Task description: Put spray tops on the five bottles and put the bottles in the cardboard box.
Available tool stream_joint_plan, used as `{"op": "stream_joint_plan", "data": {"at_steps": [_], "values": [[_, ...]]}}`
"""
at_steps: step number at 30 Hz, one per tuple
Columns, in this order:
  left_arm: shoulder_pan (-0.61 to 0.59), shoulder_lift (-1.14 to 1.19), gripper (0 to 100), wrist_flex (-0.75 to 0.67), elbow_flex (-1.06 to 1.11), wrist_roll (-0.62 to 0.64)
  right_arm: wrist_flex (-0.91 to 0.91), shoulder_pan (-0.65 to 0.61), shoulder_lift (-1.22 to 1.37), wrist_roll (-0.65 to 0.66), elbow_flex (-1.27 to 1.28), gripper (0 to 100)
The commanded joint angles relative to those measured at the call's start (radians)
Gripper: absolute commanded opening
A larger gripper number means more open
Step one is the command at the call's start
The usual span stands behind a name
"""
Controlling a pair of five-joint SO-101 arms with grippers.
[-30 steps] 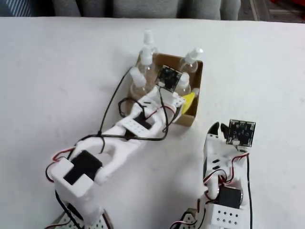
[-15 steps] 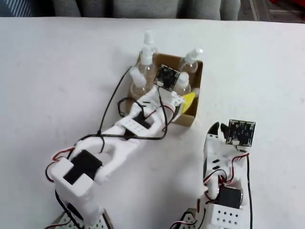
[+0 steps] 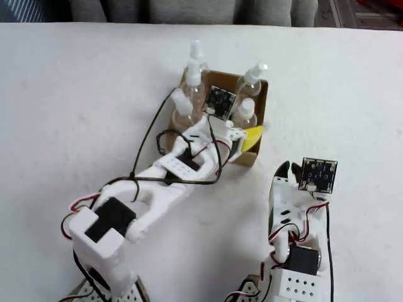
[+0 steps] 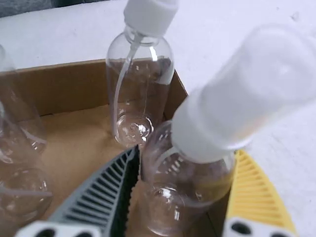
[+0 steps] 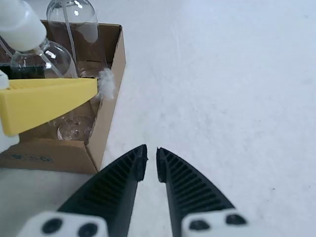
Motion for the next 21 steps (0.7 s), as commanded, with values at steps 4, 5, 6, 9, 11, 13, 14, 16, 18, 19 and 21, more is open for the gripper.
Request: {"op": "stream_joint_plan", "data": {"at_steps": [4,5,6,9,11,13,14,16,18,19,21], "values": [[-0.005,-0.013,28,-0.012,-0.041,0.008,-0.001,0.007,0.002,0.015,0.009,1.5],[-0.005,-0.013,28,-0.012,-0.041,0.008,-0.001,0.007,0.002,0.015,0.009,1.5],[-0.005,-0.013,28,-0.012,-0.041,0.008,-0.001,0.007,0.002,0.015,0.009,1.5],[-0.005,-0.013,28,-0.012,-0.041,0.008,-0.001,0.007,0.002,0.015,0.009,1.5],[-0.004,-0.013,28,-0.012,-0.040,0.008,-0.001,0.007,0.002,0.017,0.009,1.5],[-0.004,-0.015,29,-0.015,-0.028,0.008,-0.001,0.007,0.002,0.017,0.009,1.5],[-0.004,-0.015,30,-0.015,-0.026,0.008,-0.001,0.007,0.002,0.017,0.009,1.5],[-0.004,-0.015,35,-0.012,-0.023,0.008,-0.001,0.007,0.002,0.017,0.009,1.5],[-0.001,-0.015,39,-0.011,-0.021,0.008,-0.001,0.007,0.002,0.017,0.009,1.5],[-0.001,-0.015,38,-0.011,-0.021,0.008,-0.001,0.007,0.002,0.017,0.009,1.5],[-0.001,-0.015,37,-0.011,-0.021,0.008,-0.001,0.007,0.002,0.017,0.009,1.5]]}}
